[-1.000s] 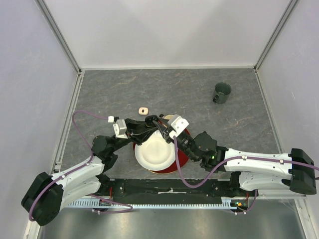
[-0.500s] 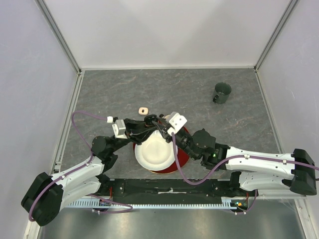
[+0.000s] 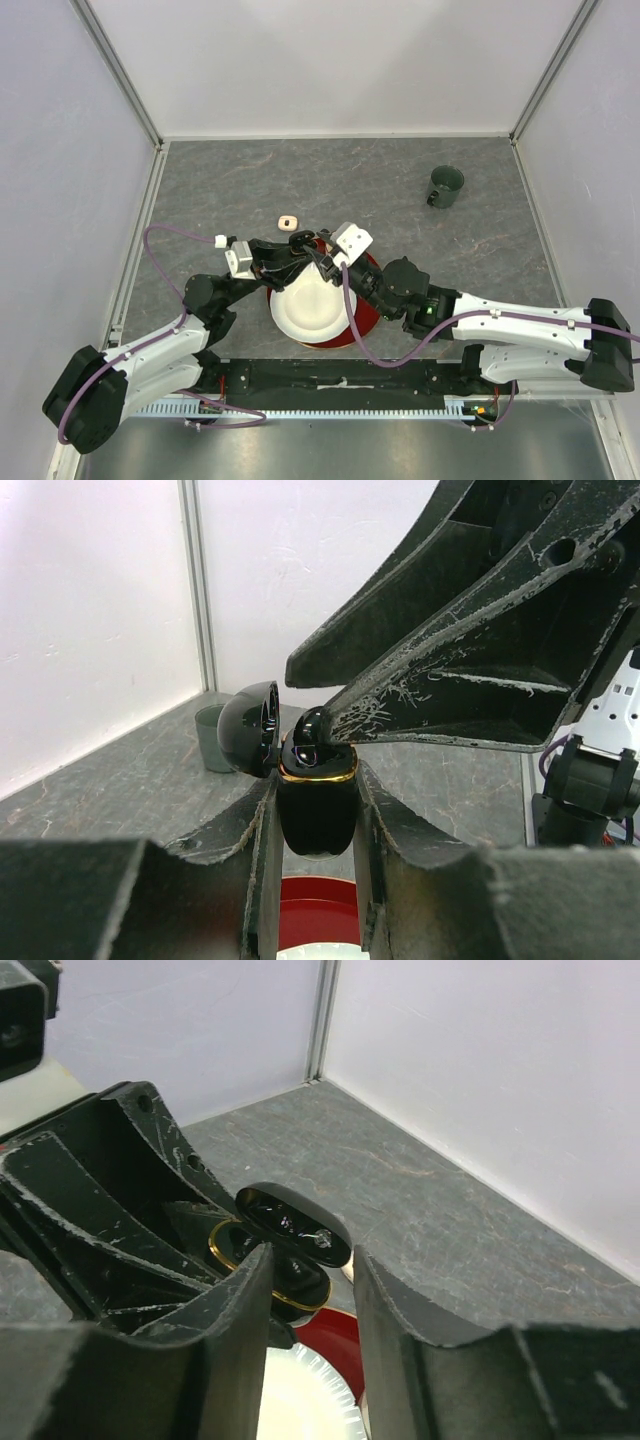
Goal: Insert the wireless bluetooth earbuds into the charging case
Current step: Place the earbud in the charging case, then pick up the earbud from the center of the board.
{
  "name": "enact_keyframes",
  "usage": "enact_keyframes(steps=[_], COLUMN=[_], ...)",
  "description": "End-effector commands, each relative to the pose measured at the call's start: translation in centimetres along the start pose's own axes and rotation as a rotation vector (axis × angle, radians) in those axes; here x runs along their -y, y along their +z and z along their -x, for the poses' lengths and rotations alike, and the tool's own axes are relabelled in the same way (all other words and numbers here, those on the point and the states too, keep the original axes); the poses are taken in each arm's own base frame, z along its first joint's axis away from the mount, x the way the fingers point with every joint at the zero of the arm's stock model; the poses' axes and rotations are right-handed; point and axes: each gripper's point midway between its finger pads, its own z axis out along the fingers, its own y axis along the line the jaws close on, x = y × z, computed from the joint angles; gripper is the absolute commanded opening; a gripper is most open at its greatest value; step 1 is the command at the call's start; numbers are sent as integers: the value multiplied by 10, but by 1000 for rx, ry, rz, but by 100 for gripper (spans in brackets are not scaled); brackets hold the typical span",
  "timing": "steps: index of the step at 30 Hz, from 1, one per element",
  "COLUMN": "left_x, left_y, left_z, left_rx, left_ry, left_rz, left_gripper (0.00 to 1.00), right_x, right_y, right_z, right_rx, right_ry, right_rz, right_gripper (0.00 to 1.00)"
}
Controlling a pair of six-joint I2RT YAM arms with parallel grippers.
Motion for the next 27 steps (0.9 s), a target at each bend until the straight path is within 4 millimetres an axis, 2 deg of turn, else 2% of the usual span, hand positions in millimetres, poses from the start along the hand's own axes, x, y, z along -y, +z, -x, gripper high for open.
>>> enact_keyframes(steps=[1,2,5,9,12,13,14,15,16,19,23,24,25,26,27], left_x=[3,3,3,3,3,3,2,3,3,3,3,3,3,4,4], left_y=[5,6,5,5,5,5,5,5,5,5,5,5,5,5,6], left_z=[38,36,36,36,36,36,36,35,36,36,36,36,37,39,40], left_rx=[134,130,127,125,124,124,122,120,122,119,117,118,119,125,124], left_ry=[108,106,105,109,108,108,109,109,111,116,118,119,120,123,123], left_rz=[-18,-17,-18,-18,-17,-16,-14,-15,-15,-16,-17,-17,-19,-20,-21], left_gripper=[2,2,2,2,2,2,2,2,2,2,2,2,2,2,2], right_x=[6,7,10,16,31,40,51,63,72,98,119,123,140,148,155], right_y=[0,-1,-3,-7,-15,-21,-26,-33,-37,-49,-53,-55,-61,-64,-70], right_z=[-4,-4,2,14,27,36,32,45,47,45,37,26,24,19,-1], right_rx=[-36,-34,-9,43,106,139,144,201,221,245,201,153,141,135,47], right_ry=[20,26,49,94,144,176,189,232,253,327,405,406,425,484,452], right_rz=[-37,-41,-53,-72,-134,-162,-213,-253,-289,-395,-482,-516,-605,-666,-720], right_gripper=[49,59,72,79,83,86,87,88,90,93,95,95,95,95,95])
